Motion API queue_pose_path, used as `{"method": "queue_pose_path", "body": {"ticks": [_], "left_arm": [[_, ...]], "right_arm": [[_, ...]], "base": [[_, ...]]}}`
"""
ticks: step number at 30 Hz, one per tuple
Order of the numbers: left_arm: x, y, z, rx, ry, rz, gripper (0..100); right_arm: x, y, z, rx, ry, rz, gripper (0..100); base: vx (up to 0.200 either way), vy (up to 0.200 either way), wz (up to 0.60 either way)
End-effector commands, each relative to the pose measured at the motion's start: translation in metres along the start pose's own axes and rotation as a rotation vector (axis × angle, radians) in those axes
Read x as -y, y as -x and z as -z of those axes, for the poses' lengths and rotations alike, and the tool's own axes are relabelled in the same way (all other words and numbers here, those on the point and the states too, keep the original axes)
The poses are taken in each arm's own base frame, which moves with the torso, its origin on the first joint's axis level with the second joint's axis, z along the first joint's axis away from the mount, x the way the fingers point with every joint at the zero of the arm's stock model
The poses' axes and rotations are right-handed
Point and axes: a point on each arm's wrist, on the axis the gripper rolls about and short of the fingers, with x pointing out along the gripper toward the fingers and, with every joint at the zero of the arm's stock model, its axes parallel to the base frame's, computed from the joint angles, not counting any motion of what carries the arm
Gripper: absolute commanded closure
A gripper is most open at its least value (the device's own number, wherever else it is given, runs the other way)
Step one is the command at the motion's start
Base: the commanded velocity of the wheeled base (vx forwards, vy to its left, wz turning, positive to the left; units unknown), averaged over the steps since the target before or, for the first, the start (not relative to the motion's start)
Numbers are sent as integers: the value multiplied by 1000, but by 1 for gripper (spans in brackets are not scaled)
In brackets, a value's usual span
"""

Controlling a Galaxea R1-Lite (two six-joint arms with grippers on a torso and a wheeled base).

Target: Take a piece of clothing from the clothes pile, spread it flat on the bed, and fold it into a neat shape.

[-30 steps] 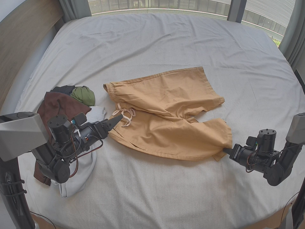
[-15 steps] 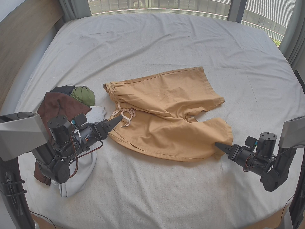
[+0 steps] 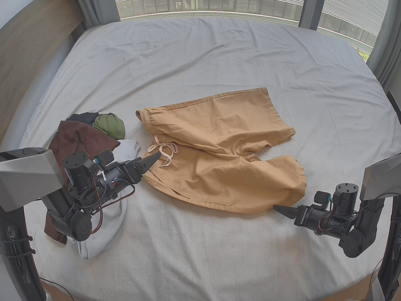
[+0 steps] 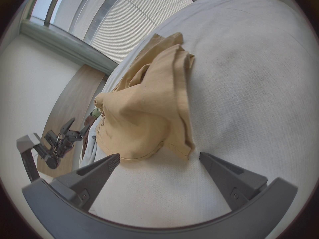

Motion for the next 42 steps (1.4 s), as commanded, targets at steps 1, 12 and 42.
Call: {"method": "queue_pose_path", "body": {"ticks": [1,12,42], "left_arm": [[0,0,0,-1,2,1,0],[0,0,0,0,0,1,0],[1,0,-2,7,-3,5,0]], "right_arm": [[0,-3,-3,6,41,-14,0],[-7,-11,-12,21,122,-102,0],[-6,8,6,-99,59,-148,100]], "base": [[0,0,0],[0,0,0],[0,0,0]]}}
